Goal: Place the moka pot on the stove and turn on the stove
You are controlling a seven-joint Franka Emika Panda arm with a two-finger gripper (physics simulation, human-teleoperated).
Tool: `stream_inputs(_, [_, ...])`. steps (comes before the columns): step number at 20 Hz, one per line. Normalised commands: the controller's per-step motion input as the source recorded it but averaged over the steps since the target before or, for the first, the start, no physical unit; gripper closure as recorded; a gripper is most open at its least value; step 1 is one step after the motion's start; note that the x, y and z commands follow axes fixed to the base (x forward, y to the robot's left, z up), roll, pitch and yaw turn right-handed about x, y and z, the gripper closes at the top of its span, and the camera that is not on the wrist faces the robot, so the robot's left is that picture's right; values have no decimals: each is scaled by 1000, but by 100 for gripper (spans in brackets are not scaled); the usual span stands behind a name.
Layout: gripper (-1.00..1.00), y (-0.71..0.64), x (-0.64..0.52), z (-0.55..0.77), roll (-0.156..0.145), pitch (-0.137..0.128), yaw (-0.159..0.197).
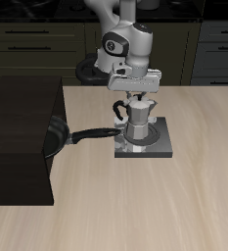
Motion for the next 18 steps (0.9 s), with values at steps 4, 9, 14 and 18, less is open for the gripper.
stream_inputs(4, [100,44,30,42,20,4,8])
stream_inputs(9, [100,94,46,-5,54,16,15])
stream_inputs(14, [100,3,66,58,10,-13,11])
stream_inputs(18, [100,-399,158,298,-63,-21,-6])
